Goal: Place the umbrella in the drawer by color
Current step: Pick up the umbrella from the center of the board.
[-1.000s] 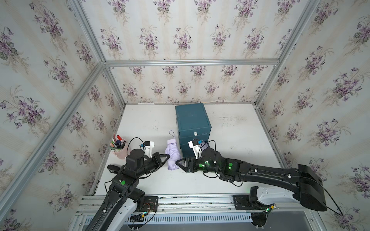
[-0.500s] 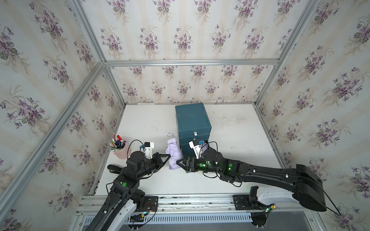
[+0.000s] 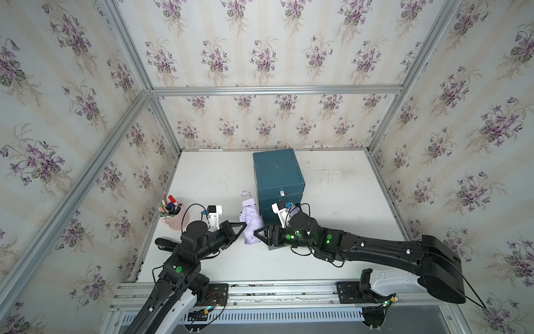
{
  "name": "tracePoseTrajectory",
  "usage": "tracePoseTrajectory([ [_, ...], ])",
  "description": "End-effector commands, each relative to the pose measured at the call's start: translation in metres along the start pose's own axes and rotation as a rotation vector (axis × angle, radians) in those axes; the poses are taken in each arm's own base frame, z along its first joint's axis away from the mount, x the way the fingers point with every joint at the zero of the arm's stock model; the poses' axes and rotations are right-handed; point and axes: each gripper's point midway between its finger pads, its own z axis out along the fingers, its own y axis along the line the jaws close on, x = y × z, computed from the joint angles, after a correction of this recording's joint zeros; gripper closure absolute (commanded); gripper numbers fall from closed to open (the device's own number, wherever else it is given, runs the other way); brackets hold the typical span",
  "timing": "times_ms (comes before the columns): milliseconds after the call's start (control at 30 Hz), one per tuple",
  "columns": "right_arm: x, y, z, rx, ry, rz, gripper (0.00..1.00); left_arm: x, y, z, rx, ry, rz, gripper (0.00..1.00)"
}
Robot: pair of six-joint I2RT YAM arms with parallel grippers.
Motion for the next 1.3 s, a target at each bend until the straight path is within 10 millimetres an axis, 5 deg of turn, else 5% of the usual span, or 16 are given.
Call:
tracePoseTrajectory([
  [0,-0.004,0.008,-0.001,-0.045,-0.011,0.003,0.35,-0.006,-0.022,-0.001,0.083,-0.017,0.034,1.00],
  [100,-0.003,0.018,-0.001,-0.090,0.000,-0.002,0.42,-0.005,-0.019,0.001,0.070,-0.010,0.032,1.00],
  [267,-0.003,0.028,-0.005,-0.136,0.003,-0.010,0.74,-0.002,-0.009,0.006,0.053,0.002,0.015,1.00],
  [467,-0.004,0.033,-0.011,-0.144,0.002,-0.014,1.00,0.000,0.002,0.009,0.018,0.008,0.016,0.95],
  [533,-0.005,0.032,-0.015,-0.134,-0.001,-0.016,1.00,0.002,0.006,0.010,0.000,0.020,0.022,0.80],
  [633,-0.008,0.028,-0.026,-0.089,-0.021,-0.041,1.00,0.003,0.017,0.010,-0.054,0.026,0.034,0.39],
  [733,-0.010,0.007,-0.046,0.030,-0.022,-0.051,1.00,-0.001,0.016,0.004,-0.113,0.018,0.103,0.25],
  [900,0.006,-0.019,-0.081,0.181,0.060,-0.051,1.00,-0.024,0.013,-0.008,-0.277,-0.025,0.284,0.19],
  [1033,0.018,-0.035,-0.103,0.261,0.146,0.044,1.00,-0.036,-0.011,-0.003,-0.333,0.052,0.456,0.17],
  [1267,0.021,-0.053,-0.104,0.247,0.278,0.201,1.00,-0.048,-0.031,0.032,-0.352,0.188,0.535,0.16],
])
